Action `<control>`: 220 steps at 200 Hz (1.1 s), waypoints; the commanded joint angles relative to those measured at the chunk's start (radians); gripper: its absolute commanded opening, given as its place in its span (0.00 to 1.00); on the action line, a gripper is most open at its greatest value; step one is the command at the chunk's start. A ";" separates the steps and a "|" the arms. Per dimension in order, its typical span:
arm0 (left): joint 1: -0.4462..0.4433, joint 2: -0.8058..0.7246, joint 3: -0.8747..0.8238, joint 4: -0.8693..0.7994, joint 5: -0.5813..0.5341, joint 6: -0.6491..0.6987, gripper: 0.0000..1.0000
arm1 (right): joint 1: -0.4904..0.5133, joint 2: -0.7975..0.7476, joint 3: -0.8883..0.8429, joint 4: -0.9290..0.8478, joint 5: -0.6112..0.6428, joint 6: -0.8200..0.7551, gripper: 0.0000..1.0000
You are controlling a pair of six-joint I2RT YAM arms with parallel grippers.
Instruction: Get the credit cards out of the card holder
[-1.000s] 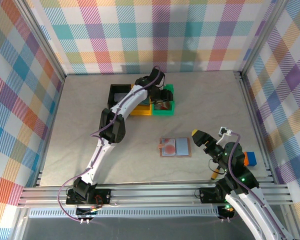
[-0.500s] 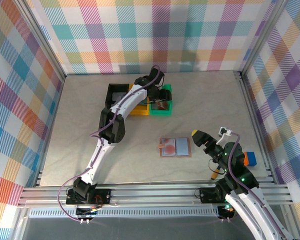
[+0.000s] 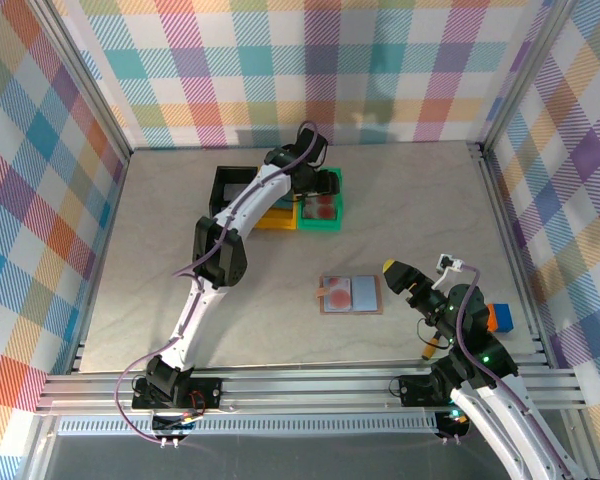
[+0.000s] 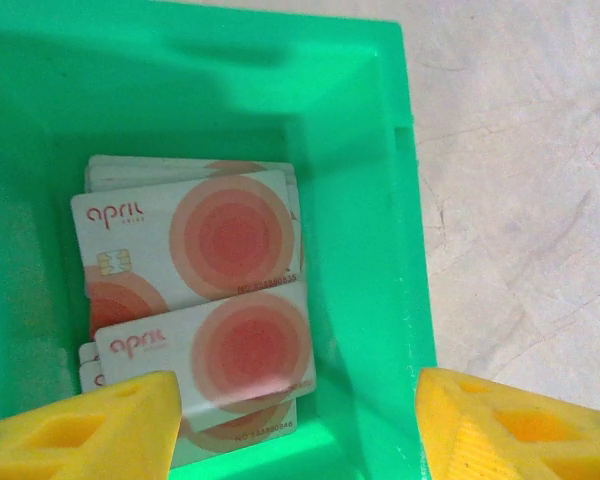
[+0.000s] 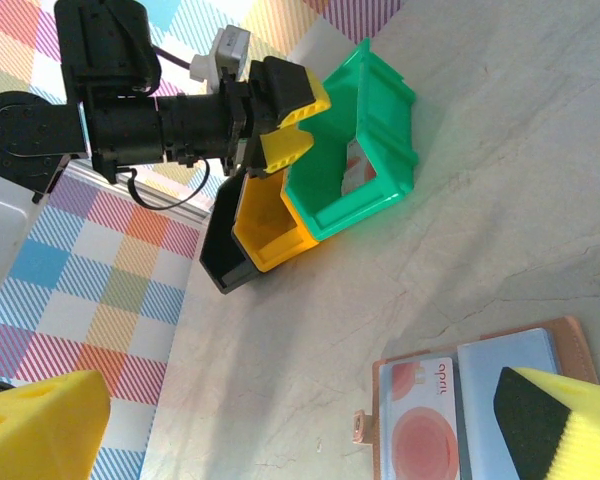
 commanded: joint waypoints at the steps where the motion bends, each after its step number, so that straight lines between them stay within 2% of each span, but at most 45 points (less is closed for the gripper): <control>1: -0.005 -0.067 0.025 -0.040 -0.045 0.024 0.64 | -0.003 -0.018 -0.002 -0.008 -0.015 -0.008 0.99; 52: -0.016 -0.164 0.018 -0.052 -0.109 0.046 0.65 | -0.002 -0.013 0.002 -0.025 -0.014 -0.015 0.99; 74: -0.038 -0.257 -0.060 -0.054 -0.144 0.050 0.65 | -0.002 0.011 0.007 -0.031 -0.027 -0.023 0.99; 85: -0.054 -0.322 -0.141 -0.038 -0.153 0.046 0.71 | -0.003 0.041 0.018 -0.041 -0.038 -0.022 0.99; 109: -0.101 -0.476 -0.371 0.017 -0.186 0.021 0.73 | -0.002 0.145 0.045 -0.040 -0.091 -0.033 0.95; 113: -0.110 -0.504 -0.417 0.031 -0.192 0.015 0.86 | -0.002 0.166 0.049 -0.035 -0.105 -0.037 0.95; 121: -0.126 -0.560 -0.511 0.063 -0.203 0.000 0.91 | -0.002 0.209 0.061 -0.030 -0.130 -0.039 0.94; 135: -0.143 -0.669 -0.695 0.144 -0.201 -0.036 0.92 | -0.003 0.289 0.088 -0.033 -0.163 -0.047 0.92; 171: -0.158 -0.913 -1.120 0.347 -0.124 -0.186 0.92 | -0.002 0.500 0.166 -0.054 -0.232 -0.097 0.78; 207: -0.223 -1.033 -1.349 0.440 -0.105 -0.277 0.92 | -0.002 0.634 0.213 -0.017 -0.311 -0.122 0.62; 220: -0.245 -1.057 -1.417 0.473 -0.095 -0.314 0.92 | -0.002 0.668 0.225 -0.012 -0.326 -0.130 0.60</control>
